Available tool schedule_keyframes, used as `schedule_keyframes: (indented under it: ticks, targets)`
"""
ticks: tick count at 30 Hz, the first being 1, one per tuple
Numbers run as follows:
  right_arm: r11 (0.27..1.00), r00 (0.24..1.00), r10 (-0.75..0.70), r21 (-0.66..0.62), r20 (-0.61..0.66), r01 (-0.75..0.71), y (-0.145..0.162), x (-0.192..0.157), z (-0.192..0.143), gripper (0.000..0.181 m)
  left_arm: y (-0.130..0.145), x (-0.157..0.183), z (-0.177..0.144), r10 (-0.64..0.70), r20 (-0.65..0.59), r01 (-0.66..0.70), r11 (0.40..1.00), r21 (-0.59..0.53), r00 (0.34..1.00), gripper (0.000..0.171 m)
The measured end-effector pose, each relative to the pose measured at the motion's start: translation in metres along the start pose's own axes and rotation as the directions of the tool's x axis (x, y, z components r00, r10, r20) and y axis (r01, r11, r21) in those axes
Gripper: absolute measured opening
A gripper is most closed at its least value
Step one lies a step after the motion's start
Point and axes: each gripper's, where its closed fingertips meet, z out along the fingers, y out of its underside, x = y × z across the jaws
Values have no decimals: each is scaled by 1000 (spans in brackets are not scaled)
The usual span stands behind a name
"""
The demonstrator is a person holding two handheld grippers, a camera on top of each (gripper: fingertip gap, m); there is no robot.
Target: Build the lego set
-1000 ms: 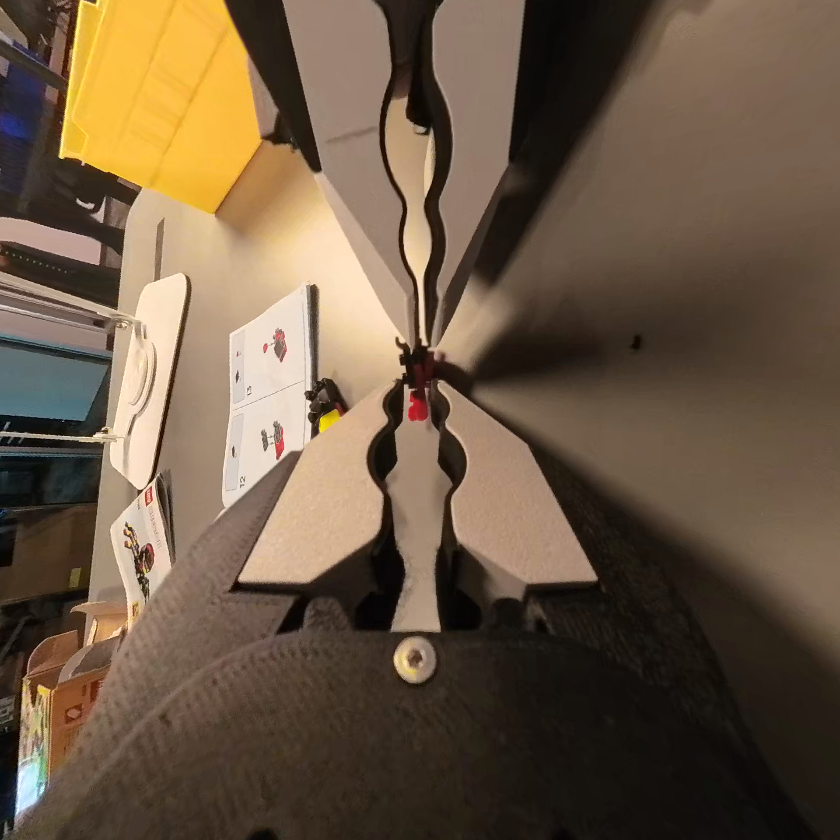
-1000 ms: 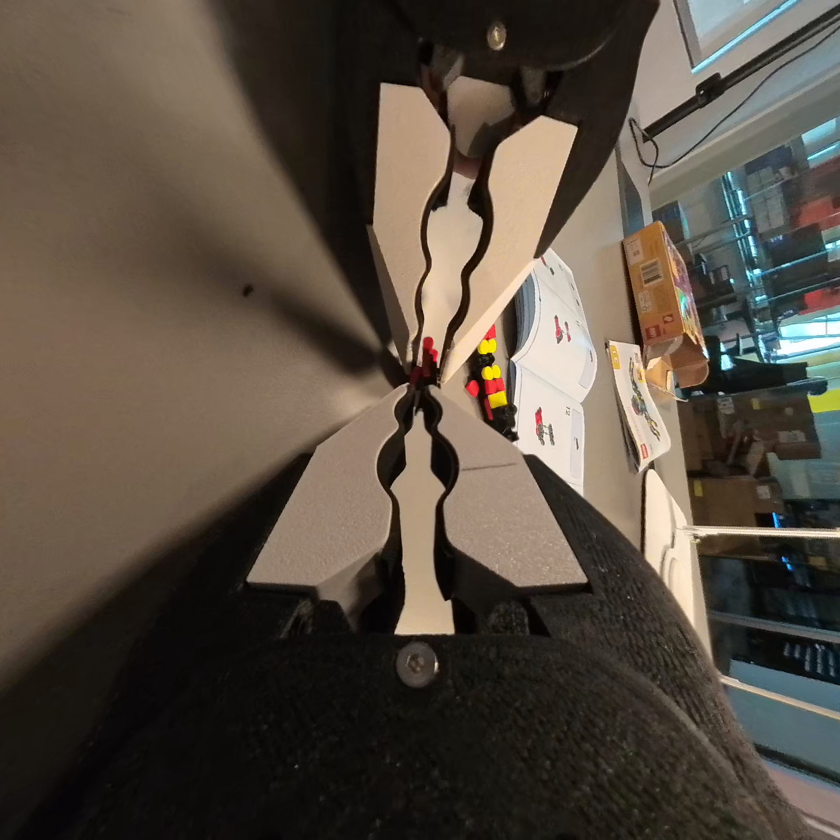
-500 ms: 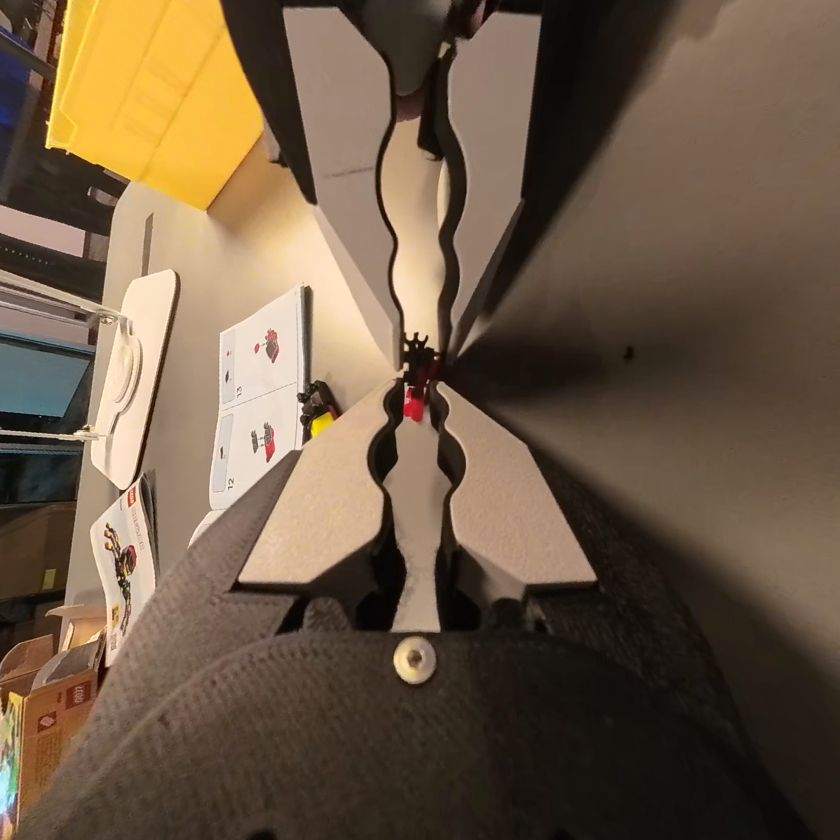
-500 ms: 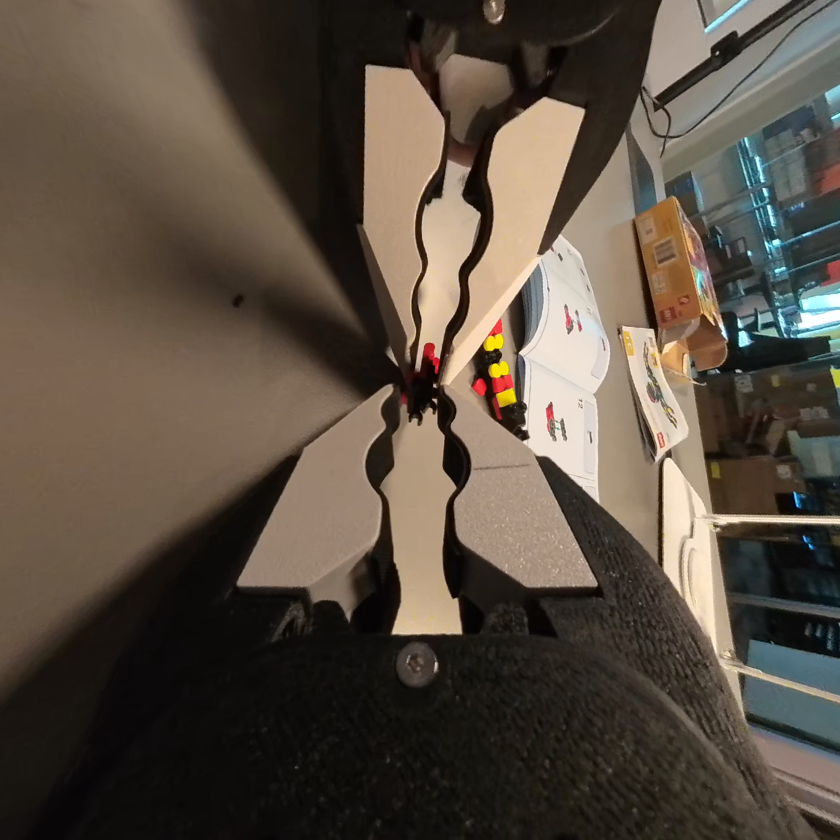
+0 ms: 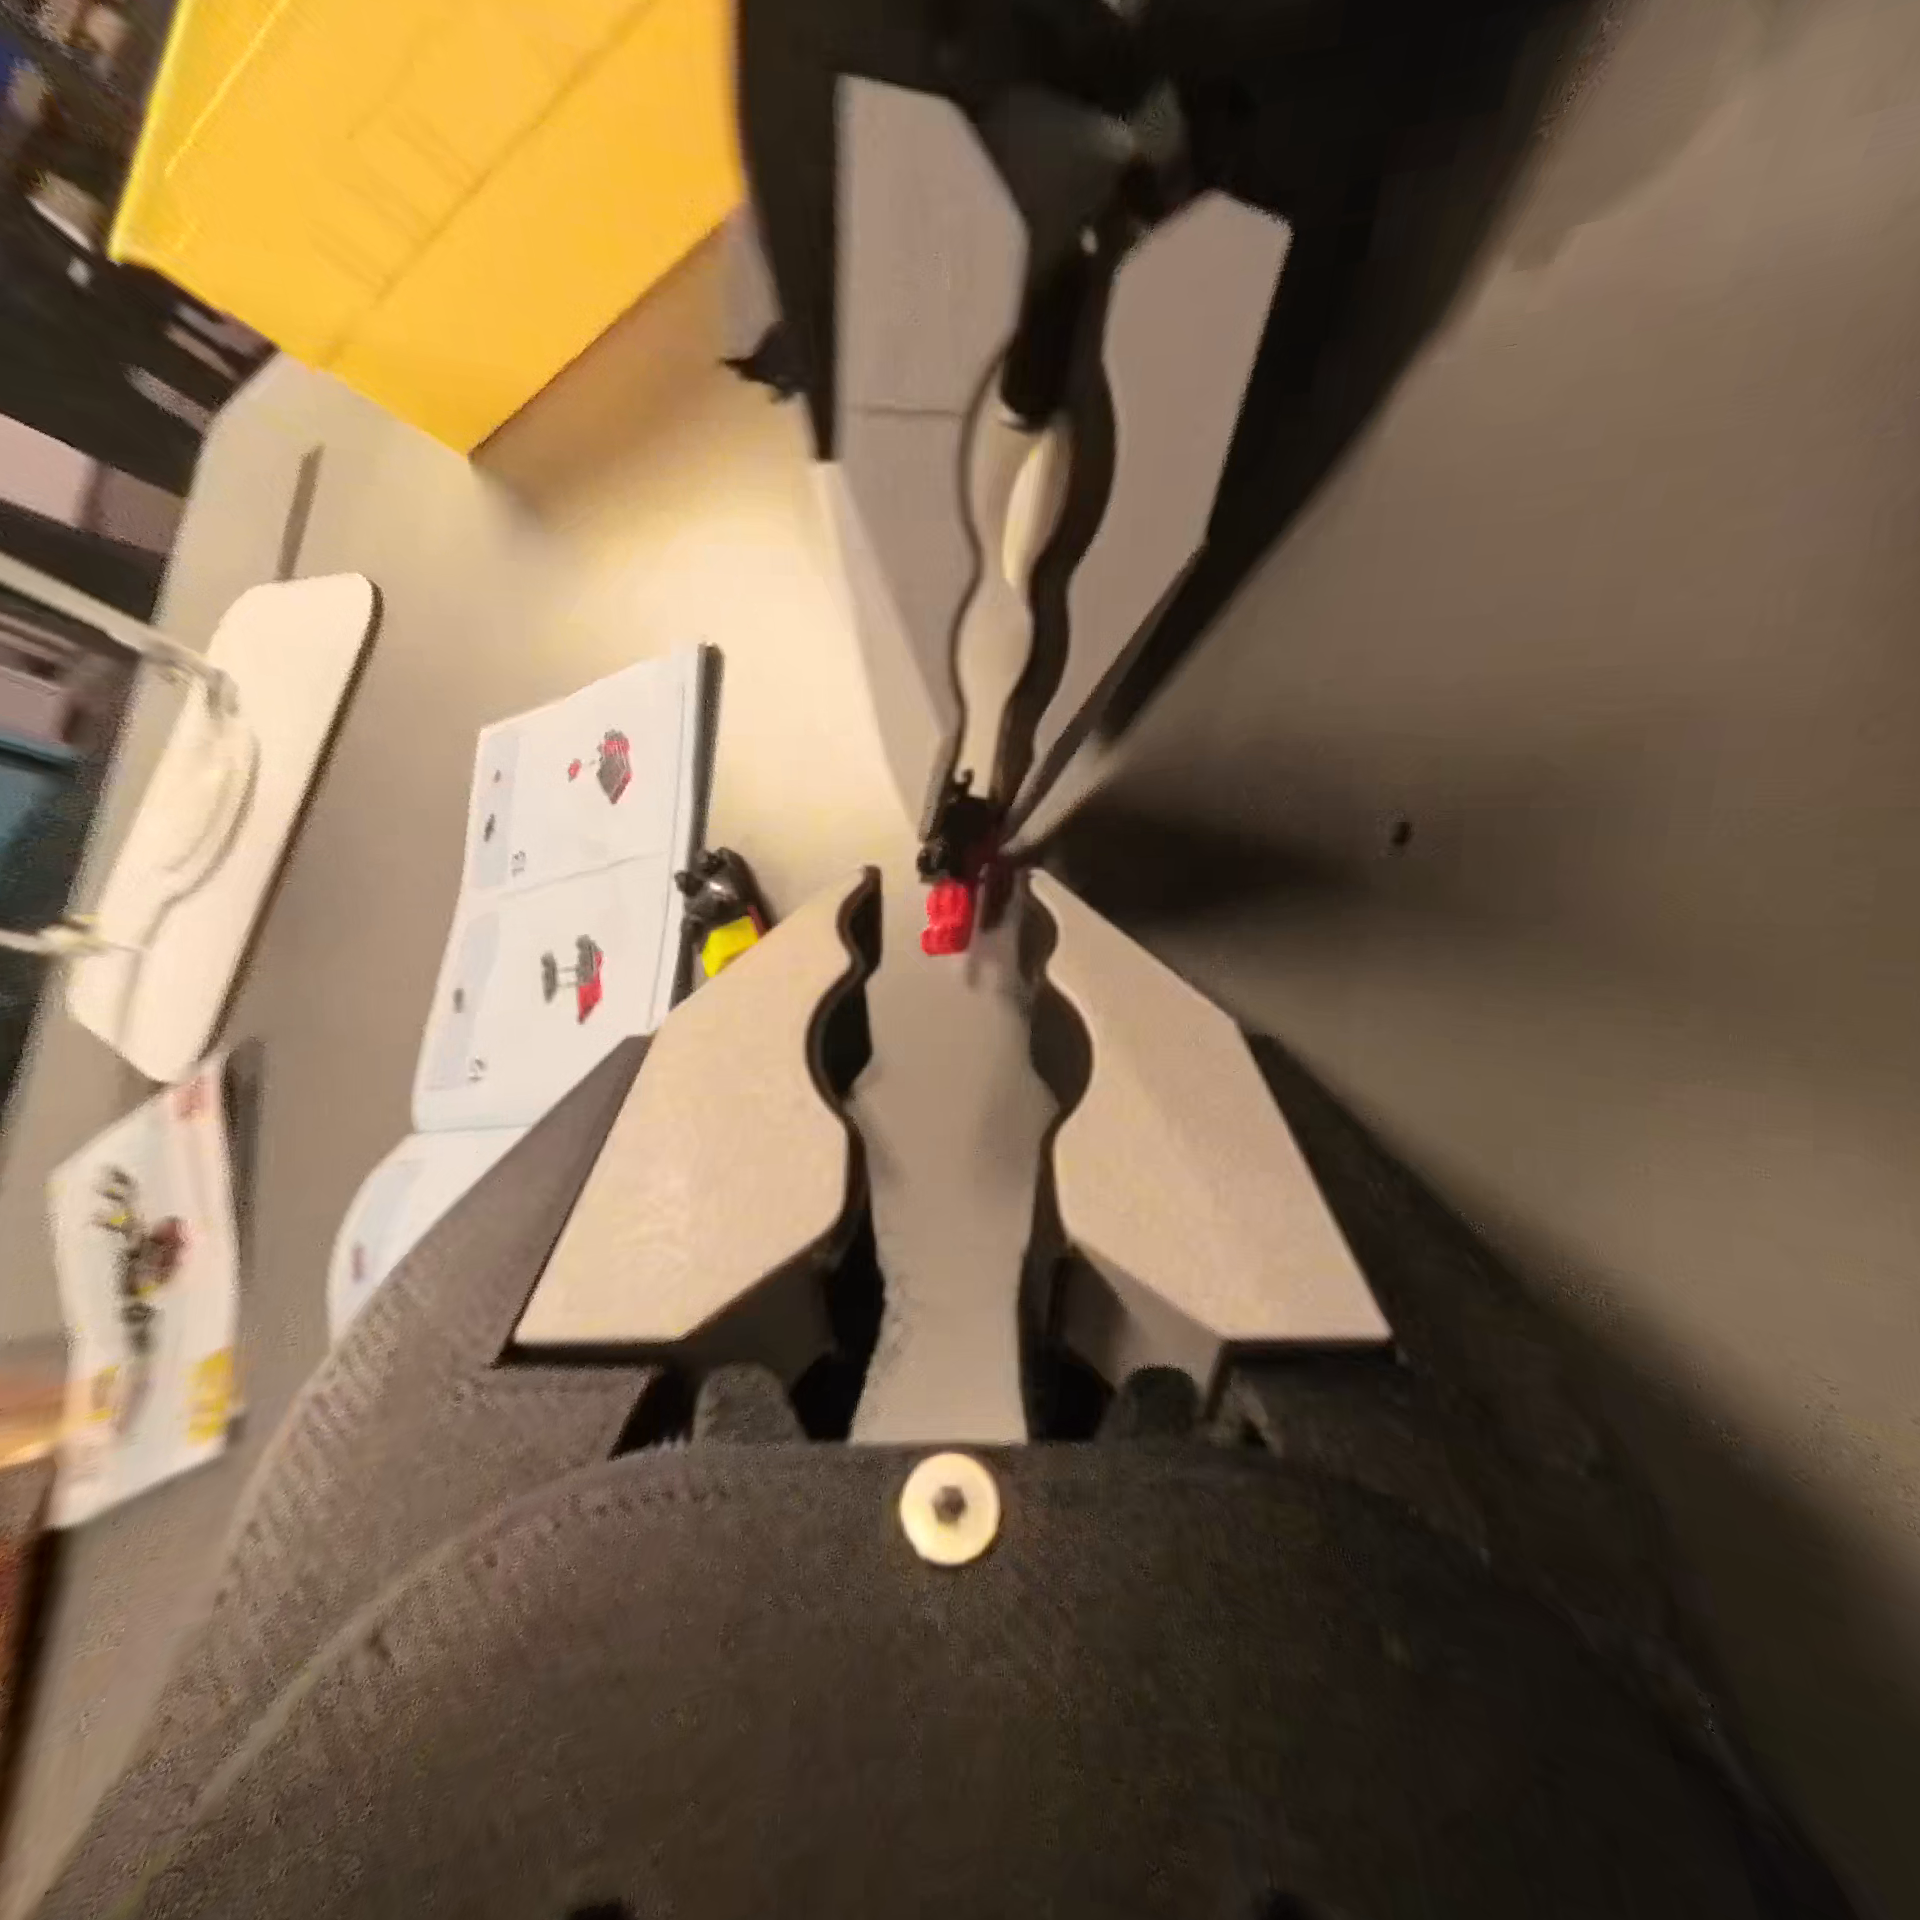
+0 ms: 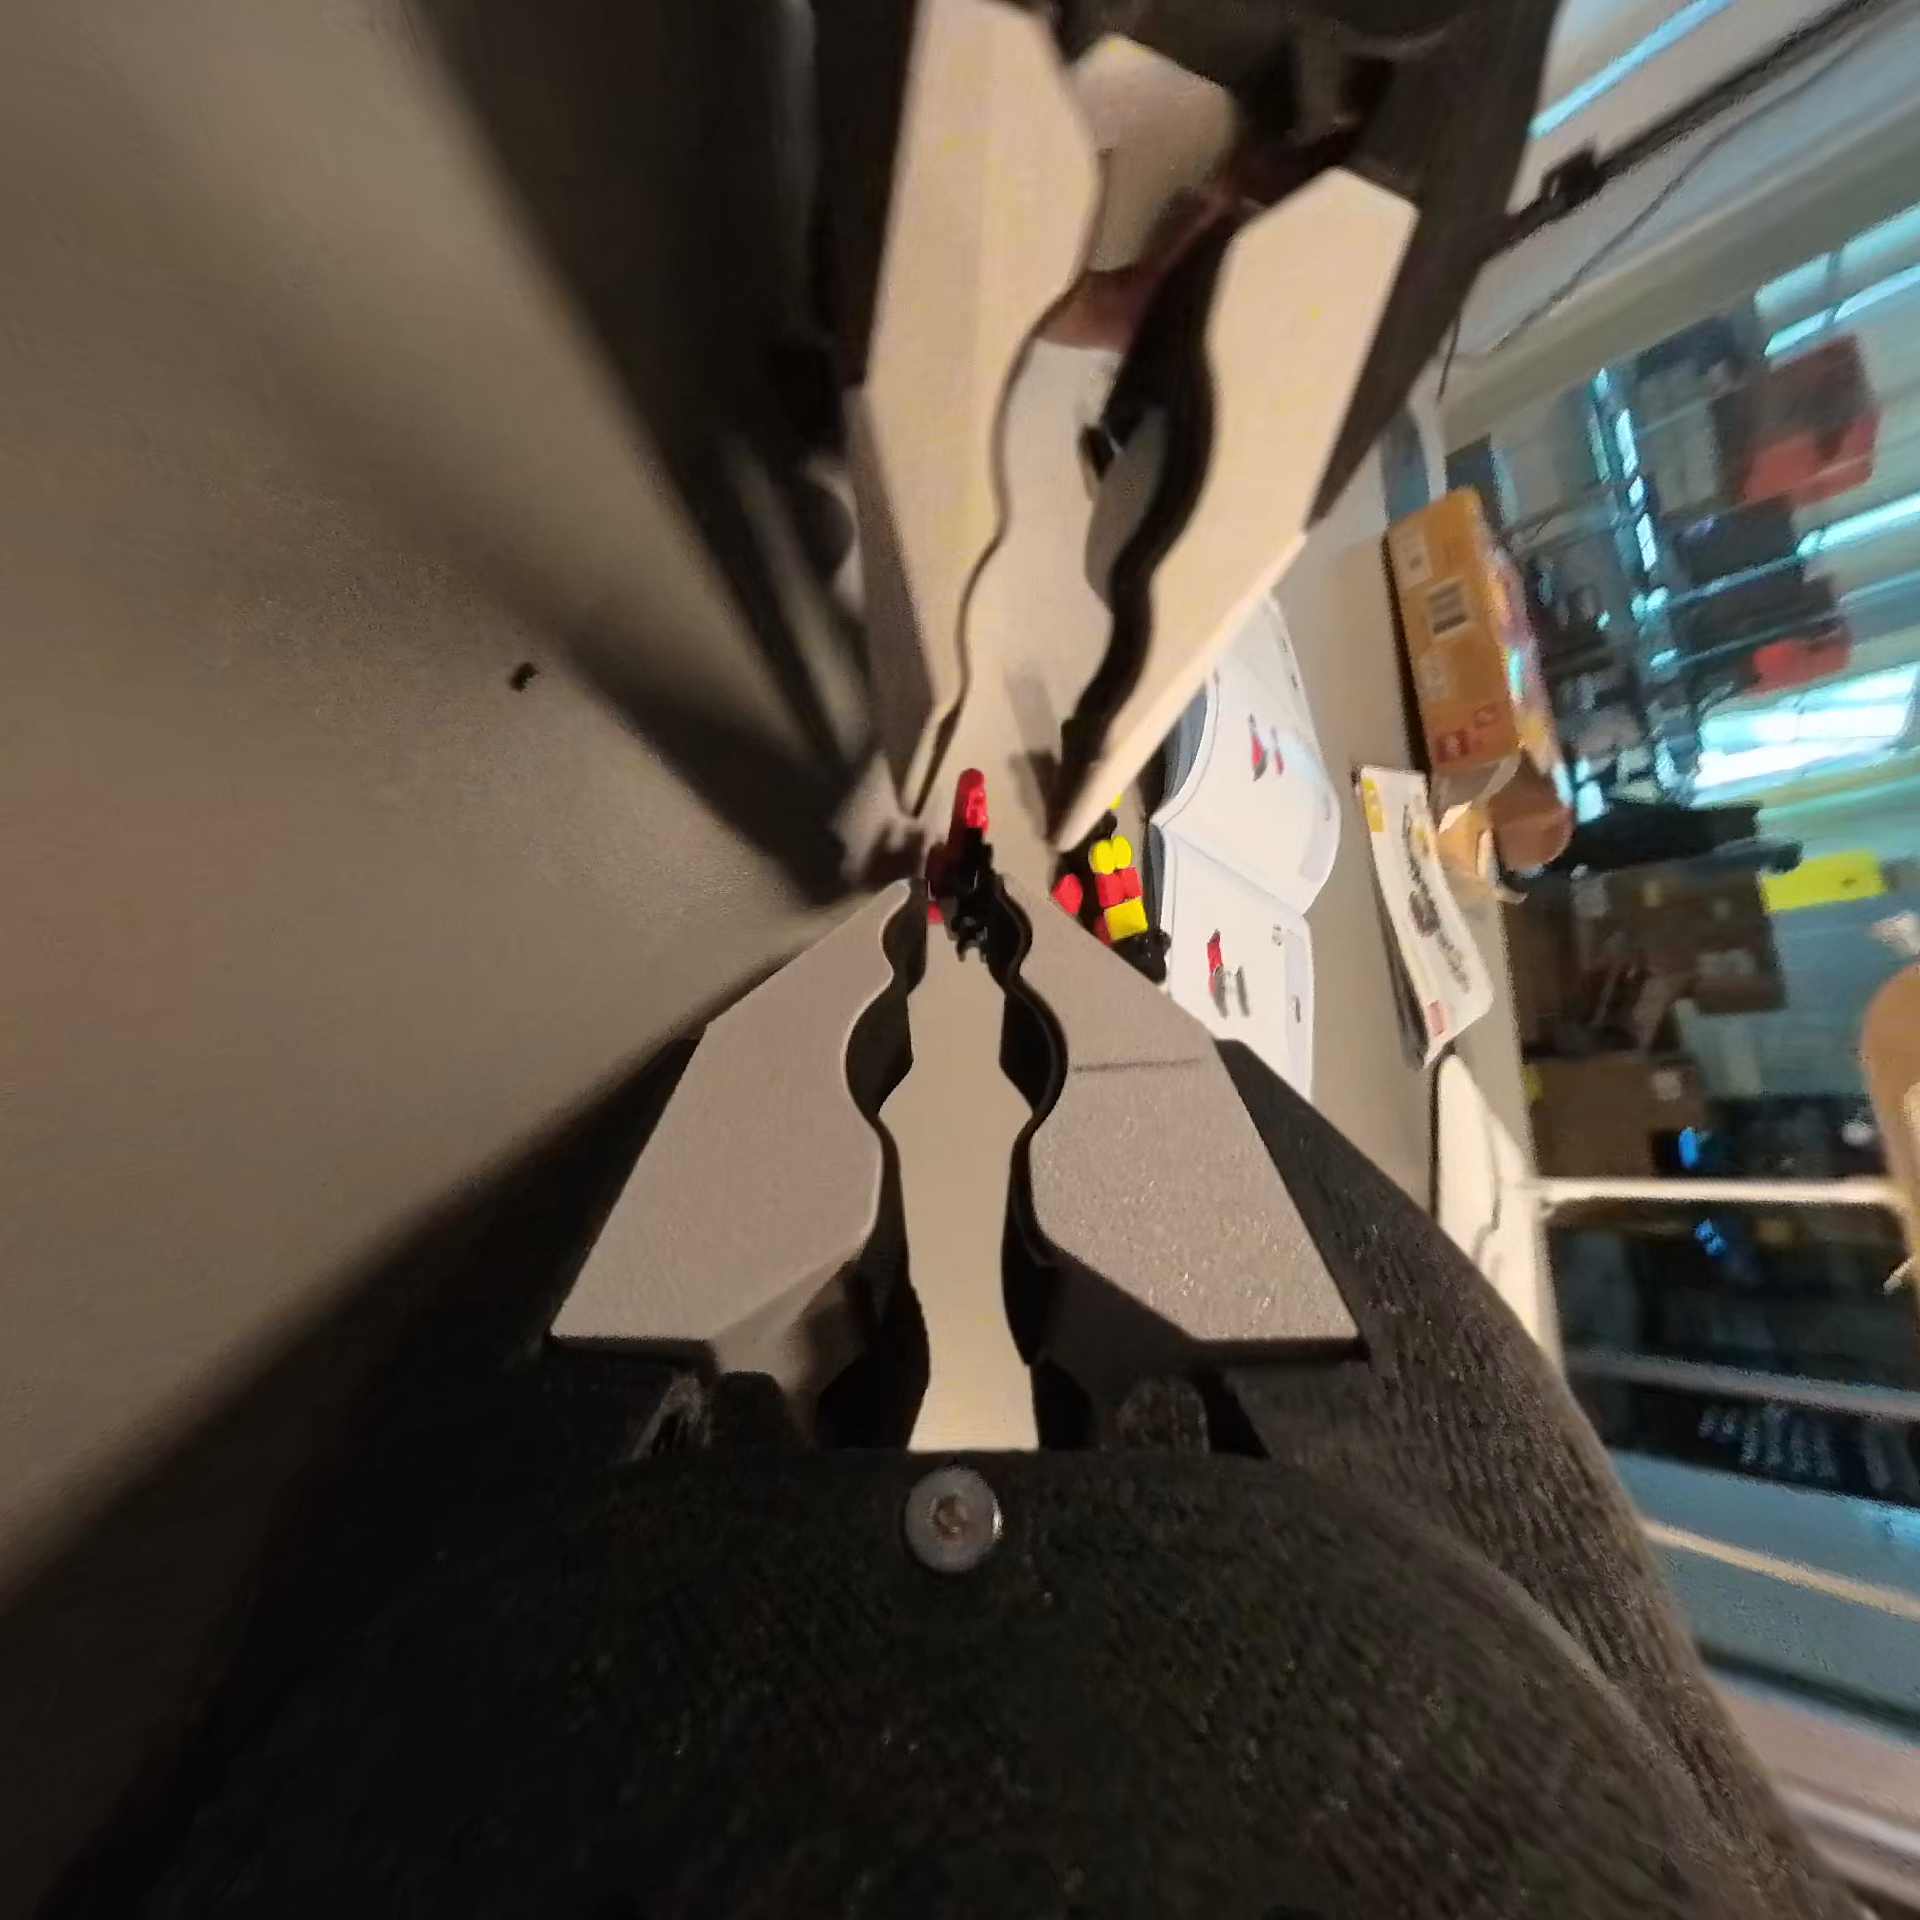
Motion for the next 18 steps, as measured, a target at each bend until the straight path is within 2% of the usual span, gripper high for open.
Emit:
schedule_keyframes:
  ticks: [4,7,9,13,18]
  targets:
    - [984,986,-169,58,-12,169,-9,-9,-4,10,2,-8,-19,-175,-62,179,983,53,983,30]
    - [972,973,-230,55,-10,231,-9,-13,-3,10,5,5,-21,-266,-183,276,961,29,946,33]
    - [968,970,-241,74,-3,241,-10,-15,-4,10,8,10,-21,-295,-218,303,953,4,930,34]
    - [985,986,-145,106,79,137,-10,-16,-13,19,13,7,-28,-332,-222,341,940,2,917,37]
    - [991,979,29,125,202,-55,-5,-13,-28,48,27,8,-56,-446,-270,464,886,3,853,39]
